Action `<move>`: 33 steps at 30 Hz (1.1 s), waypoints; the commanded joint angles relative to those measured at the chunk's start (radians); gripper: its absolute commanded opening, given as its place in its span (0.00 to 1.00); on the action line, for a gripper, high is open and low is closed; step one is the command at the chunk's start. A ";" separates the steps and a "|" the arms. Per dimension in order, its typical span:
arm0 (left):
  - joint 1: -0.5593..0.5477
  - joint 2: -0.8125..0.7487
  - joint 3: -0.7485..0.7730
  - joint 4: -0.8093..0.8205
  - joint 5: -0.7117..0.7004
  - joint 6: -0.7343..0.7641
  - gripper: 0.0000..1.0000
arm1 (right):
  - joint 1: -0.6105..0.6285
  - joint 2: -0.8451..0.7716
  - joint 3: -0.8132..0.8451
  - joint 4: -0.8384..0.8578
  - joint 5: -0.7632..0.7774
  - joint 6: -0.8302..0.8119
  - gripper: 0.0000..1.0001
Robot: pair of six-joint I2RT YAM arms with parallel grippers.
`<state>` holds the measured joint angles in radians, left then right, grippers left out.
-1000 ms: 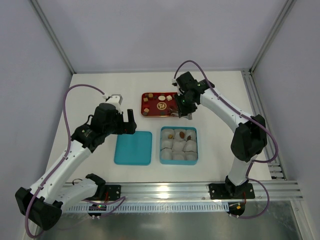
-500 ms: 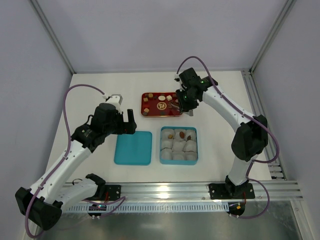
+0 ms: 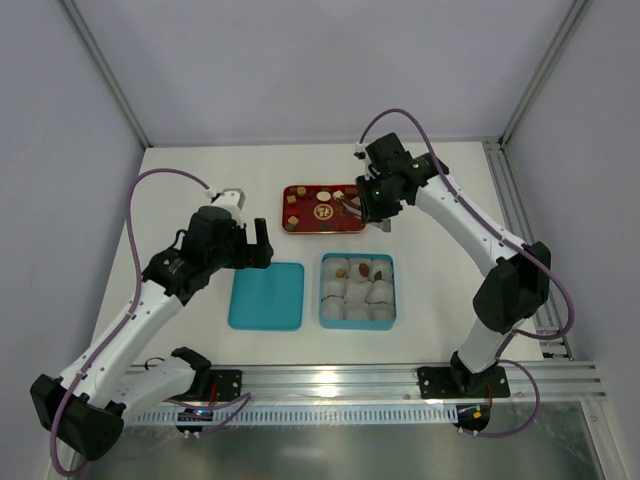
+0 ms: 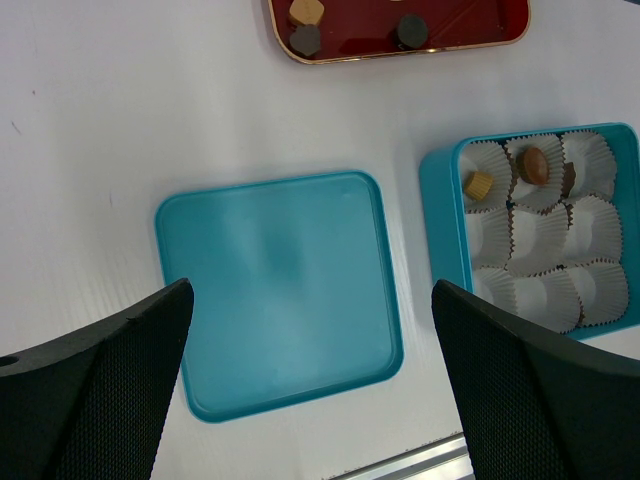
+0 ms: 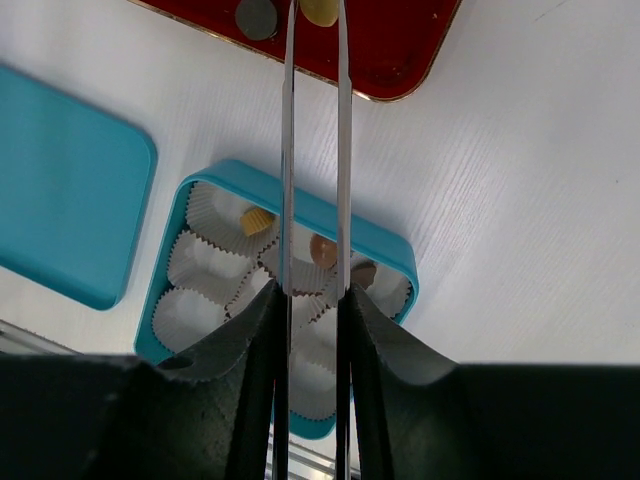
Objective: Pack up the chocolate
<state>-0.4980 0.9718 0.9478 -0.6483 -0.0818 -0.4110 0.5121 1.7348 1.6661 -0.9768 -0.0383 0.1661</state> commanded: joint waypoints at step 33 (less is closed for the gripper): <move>-0.001 -0.004 0.036 0.007 -0.001 0.009 1.00 | 0.272 -0.610 -0.525 -0.011 -0.046 0.254 0.32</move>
<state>-0.4980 0.9718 0.9478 -0.6483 -0.0818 -0.4110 0.7559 1.1431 1.1587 -1.0309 -0.0963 0.3737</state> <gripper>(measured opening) 0.996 0.325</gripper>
